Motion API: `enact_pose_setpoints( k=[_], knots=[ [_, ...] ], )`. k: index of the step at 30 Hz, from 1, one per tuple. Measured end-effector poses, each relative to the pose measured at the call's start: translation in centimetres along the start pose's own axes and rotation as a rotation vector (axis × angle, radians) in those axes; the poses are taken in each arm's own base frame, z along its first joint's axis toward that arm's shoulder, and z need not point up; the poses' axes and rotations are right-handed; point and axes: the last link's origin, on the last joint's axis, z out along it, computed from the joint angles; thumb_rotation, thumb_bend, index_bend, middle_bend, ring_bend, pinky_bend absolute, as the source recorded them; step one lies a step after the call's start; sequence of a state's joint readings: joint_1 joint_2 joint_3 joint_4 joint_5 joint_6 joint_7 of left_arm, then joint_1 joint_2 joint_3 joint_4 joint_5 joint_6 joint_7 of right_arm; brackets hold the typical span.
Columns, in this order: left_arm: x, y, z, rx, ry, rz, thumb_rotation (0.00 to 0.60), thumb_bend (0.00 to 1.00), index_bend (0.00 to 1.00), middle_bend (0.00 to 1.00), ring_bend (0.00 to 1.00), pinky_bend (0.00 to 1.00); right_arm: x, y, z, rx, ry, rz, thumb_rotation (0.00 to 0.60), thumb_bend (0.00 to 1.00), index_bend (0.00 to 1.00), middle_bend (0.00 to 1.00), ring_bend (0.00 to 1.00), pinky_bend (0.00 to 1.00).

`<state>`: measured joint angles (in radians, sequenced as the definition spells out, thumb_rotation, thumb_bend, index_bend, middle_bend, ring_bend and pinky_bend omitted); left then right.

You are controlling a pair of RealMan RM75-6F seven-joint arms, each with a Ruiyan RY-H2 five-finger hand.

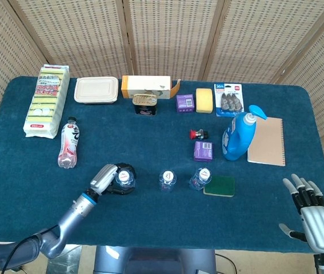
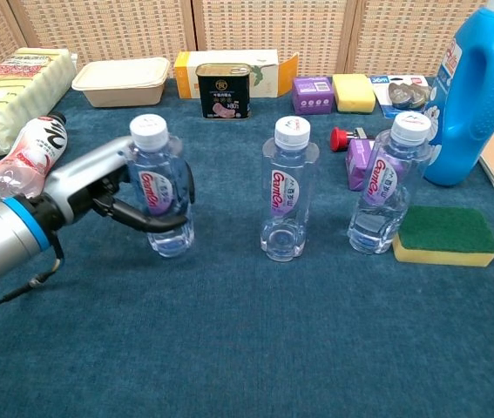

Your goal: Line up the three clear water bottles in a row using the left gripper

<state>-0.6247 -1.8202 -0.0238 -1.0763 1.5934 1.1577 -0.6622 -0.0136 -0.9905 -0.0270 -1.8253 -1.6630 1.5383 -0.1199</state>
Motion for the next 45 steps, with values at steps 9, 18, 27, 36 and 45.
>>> enact_pose_setpoints(
  k=[9,18,27,36,45],
  knots=[
    [-1.4,0.2,0.2,0.0,-0.031,-0.002,0.6,0.26,0.5,0.47,0.4,0.44,0.0,0.1,0.1,-0.003,-0.002,0.001,0.6,0.0,0.0,0.0,0.0,0.0],
    [-1.4,0.0,0.4,0.005,-0.03,-0.011,0.6,0.26,0.5,0.47,0.4,0.44,-0.1,0.0,0.1,0.0,-0.005,-0.002,0.6,0.0,0.0,0.0,0.0,0.0],
    [-1.6,0.3,0.8,-0.005,-0.027,-0.014,0.6,0.26,0.5,0.47,0.4,0.44,-0.1,0.0,0.1,0.0,-0.005,-0.001,0.6,0.0,0.0,0.0,0.0,0.0],
    [-1.9,0.9,1.4,-0.017,-0.03,0.005,0.6,0.26,0.5,0.47,0.4,0.44,0.0,0.1,0.1,-0.001,-0.004,0.003,0.6,0.0,0.0,0.0,0.0,0.0],
    [-1.8,0.8,1.8,-0.005,-0.022,0.015,0.6,0.26,0.5,0.47,0.4,0.44,0.0,0.1,0.1,0.0,-0.006,0.004,0.6,0.0,0.0,0.0,0.0,0.0]
  ],
)
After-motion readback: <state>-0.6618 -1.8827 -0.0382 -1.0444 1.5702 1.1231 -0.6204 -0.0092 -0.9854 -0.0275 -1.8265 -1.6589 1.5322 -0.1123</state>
